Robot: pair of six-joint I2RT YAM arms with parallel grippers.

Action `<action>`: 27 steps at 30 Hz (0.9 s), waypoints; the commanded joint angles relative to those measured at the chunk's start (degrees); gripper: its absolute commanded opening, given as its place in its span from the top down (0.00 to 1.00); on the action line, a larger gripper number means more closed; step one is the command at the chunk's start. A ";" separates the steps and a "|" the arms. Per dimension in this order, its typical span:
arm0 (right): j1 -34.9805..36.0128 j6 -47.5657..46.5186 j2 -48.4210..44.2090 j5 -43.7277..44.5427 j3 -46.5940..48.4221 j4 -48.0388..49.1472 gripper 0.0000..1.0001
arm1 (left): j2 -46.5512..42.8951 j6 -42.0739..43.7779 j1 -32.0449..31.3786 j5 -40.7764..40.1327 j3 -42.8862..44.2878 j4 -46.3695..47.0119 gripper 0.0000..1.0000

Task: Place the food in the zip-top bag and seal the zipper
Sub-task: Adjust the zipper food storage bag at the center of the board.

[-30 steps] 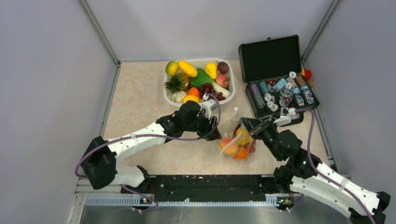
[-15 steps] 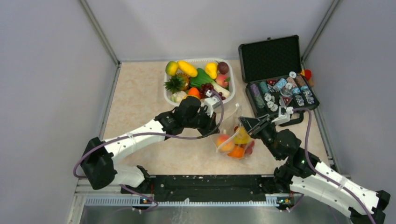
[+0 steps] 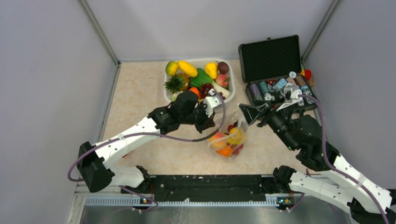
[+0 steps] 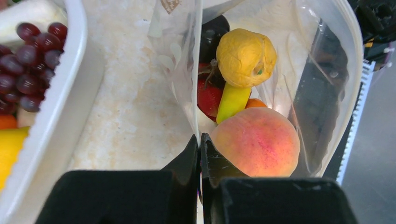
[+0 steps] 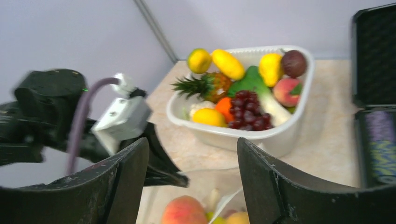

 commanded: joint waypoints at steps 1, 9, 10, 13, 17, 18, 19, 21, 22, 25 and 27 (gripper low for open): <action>-0.40 -11.47 2.67 6.75 4.04 -7.69 0.34 | -3.67 12.01 1.29 1.17 5.22 -3.75 1.00; -27.52 -9.85 6.49 -13.29 4.71 -13.28 0.46 | -3.68 18.86 3.34 10.61 5.38 -3.25 1.00; -32.18 -9.03 8.00 -18.96 3.96 -12.83 0.46 | -3.39 18.53 3.84 10.52 5.42 -3.33 1.00; -45.14 -5.17 10.70 -42.55 -0.65 -5.95 0.46 | -3.11 17.62 5.19 10.82 5.12 -2.92 1.00; -48.37 -2.65 8.48 -51.49 -9.04 7.84 0.46 | -3.17 16.97 6.42 10.70 4.22 -0.16 1.00; -48.42 -2.37 7.33 -52.49 -11.43 11.67 0.46 | -2.85 17.08 6.93 11.25 4.26 0.17 1.00; -48.39 -2.12 5.88 -52.59 -13.87 15.45 0.47 | -2.47 17.06 7.39 11.54 4.59 0.25 1.00; -48.37 -2.70 3.01 -51.97 -18.30 21.24 0.47 | -1.61 17.28 8.13 12.05 5.61 -0.23 1.00; -48.40 -3.61 1.31 -51.15 -20.16 22.96 0.47 | -1.38 17.38 8.40 12.35 6.10 -0.60 1.00; -48.45 -6.97 -2.54 -50.42 -23.72 23.99 0.47 | -1.26 17.50 8.74 12.59 6.35 -0.41 1.00; -48.31 -8.52 -3.34 -54.00 -25.19 24.56 0.47 | -1.25 17.26 8.84 12.60 6.14 -0.11 1.00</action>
